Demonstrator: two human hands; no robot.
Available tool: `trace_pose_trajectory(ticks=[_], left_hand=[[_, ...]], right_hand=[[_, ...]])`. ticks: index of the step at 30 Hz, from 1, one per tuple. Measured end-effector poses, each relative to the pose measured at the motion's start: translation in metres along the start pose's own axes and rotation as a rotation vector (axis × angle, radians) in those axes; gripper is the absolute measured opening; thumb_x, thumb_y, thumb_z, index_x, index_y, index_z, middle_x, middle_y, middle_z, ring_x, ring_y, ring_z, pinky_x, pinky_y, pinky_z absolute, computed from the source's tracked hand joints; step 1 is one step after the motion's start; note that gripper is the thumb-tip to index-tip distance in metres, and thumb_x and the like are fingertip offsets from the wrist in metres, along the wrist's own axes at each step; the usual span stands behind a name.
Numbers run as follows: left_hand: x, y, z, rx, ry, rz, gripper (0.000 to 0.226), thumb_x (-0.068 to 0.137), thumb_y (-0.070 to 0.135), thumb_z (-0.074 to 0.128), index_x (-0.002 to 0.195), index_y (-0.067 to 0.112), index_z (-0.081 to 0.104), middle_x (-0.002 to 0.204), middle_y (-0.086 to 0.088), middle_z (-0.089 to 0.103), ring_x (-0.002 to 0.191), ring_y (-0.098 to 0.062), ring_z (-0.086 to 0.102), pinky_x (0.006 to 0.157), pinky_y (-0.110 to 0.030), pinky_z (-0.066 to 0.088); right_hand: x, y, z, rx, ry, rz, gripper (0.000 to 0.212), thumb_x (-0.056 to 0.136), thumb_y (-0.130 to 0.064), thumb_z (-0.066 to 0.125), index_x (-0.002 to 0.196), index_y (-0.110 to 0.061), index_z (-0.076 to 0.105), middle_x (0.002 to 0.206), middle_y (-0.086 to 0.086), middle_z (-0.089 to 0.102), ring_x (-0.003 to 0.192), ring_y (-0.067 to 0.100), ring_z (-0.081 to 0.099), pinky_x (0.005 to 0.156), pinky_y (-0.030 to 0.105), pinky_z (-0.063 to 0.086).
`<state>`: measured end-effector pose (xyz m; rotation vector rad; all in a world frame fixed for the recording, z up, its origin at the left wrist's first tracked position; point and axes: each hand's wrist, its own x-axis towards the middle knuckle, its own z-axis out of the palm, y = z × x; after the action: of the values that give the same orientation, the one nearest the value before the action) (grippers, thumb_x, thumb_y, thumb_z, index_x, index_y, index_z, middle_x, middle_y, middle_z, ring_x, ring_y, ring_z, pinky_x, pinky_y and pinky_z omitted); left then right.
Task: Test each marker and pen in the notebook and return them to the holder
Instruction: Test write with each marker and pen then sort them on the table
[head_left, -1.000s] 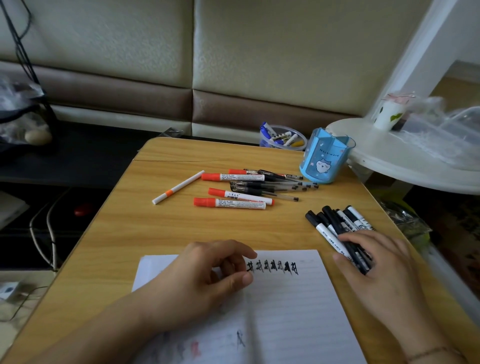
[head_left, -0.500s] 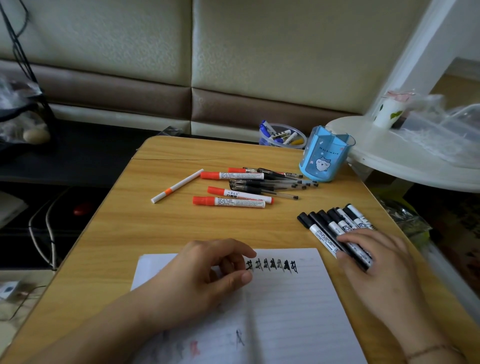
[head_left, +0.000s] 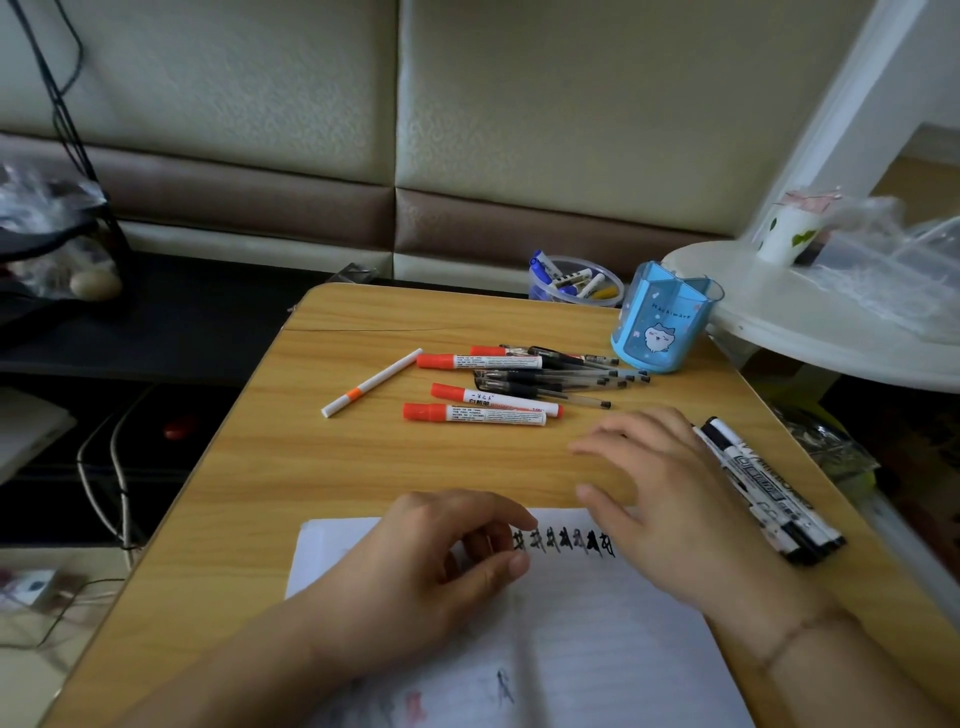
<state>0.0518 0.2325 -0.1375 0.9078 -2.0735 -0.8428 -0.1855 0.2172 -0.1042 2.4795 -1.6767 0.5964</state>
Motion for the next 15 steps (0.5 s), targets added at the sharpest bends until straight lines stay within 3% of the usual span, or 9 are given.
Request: trace_pose_trajectory(ticks=[5, 11, 13, 15], left_hand=[[-0.001, 0.001, 0.000, -0.006, 0.054, 0.038, 0.021, 0.090, 0.035, 0.062, 0.107, 0.027, 0.070, 0.087, 0.015, 0.065, 0.072, -0.005, 0.062, 0.059, -0.007, 0.041], [0.000, 0.000, -0.003, 0.041, 0.143, 0.086, 0.015, 0.091, 0.017, 0.065, 0.105, 0.021, 0.070, 0.092, 0.013, 0.064, 0.074, -0.008, 0.061, 0.061, -0.007, 0.039], [0.000, 0.000, -0.002, 0.064, 0.177, 0.116, 0.015, 0.091, 0.016, 0.066, 0.105, 0.019, 0.070, 0.099, 0.011, 0.062, 0.079, -0.007, 0.061, 0.063, -0.011, 0.044], [0.000, -0.003, -0.001, 0.128, 0.233, 0.136, 0.018, 0.090, 0.021, 0.064, 0.107, 0.019, 0.069, 0.109, 0.009, 0.060, 0.095, -0.008, 0.061, 0.076, -0.020, 0.049]], right_hand=[[0.059, -0.013, 0.019, -0.100, -0.082, 0.016, 0.038, 0.092, -0.043, 0.057, 0.130, -0.035, 0.055, 0.127, -0.014, 0.048, 0.122, 0.012, 0.034, 0.102, 0.033, 0.035], [0.077, -0.016, 0.037, -0.156, -0.132, 0.035, 0.029, 0.092, -0.047, 0.055, 0.118, -0.035, 0.058, 0.122, -0.013, 0.048, 0.115, 0.014, 0.034, 0.092, 0.032, 0.037], [0.073, -0.016, 0.037, -0.163, -0.110, 0.038, 0.024, 0.093, -0.045, 0.054, 0.114, -0.035, 0.059, 0.121, -0.014, 0.051, 0.115, 0.013, 0.034, 0.091, 0.031, 0.037], [0.065, -0.017, 0.033, -0.167, -0.093, 0.044, 0.022, 0.095, -0.042, 0.052, 0.114, -0.034, 0.060, 0.119, -0.015, 0.057, 0.110, 0.011, 0.037, 0.088, 0.030, 0.036]])
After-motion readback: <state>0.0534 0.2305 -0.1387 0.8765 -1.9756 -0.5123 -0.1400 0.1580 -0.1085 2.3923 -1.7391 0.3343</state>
